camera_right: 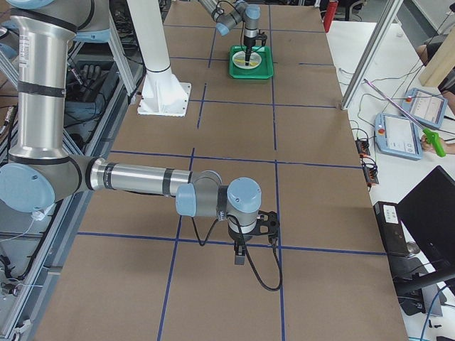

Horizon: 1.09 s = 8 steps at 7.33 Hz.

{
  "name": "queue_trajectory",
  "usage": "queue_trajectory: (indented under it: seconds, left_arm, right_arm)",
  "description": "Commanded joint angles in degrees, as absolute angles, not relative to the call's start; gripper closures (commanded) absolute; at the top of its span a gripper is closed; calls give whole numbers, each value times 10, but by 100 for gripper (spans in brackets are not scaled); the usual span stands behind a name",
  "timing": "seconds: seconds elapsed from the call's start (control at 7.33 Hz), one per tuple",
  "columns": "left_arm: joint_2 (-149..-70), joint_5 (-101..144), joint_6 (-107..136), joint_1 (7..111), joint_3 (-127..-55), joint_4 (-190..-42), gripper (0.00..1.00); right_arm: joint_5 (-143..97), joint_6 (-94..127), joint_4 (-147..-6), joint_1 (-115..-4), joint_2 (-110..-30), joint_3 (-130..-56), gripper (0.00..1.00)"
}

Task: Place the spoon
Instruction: 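Lower the left gripper and close it on the yellow spoon handle, then lift the yellow spoon off the plate with the left gripper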

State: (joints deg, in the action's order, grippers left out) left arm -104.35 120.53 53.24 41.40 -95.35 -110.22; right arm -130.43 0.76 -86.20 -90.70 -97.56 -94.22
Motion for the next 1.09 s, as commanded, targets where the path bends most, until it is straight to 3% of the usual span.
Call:
queue_trajectory:
  seconds: [0.0, 0.27, 0.55, 0.95]
  left_arm:
    - [-1042, 1204, 532, 414, -955, -1102, 78]
    - [-1041, 1205, 530, 417, -961, -1100, 100]
    - [-1035, 1208, 528, 423, -998, -1089, 100]
    - [-1035, 1208, 485, 492, -1124, -913, 100]
  right_arm:
    - [-1304, 8, -862, -907, -976, -942, 0]
    - [-1304, 8, -862, -907, -976, -942, 0]
    - [-1304, 8, -862, -907, -976, -942, 0]
    - [-1304, 8, -862, -907, -976, -942, 0]
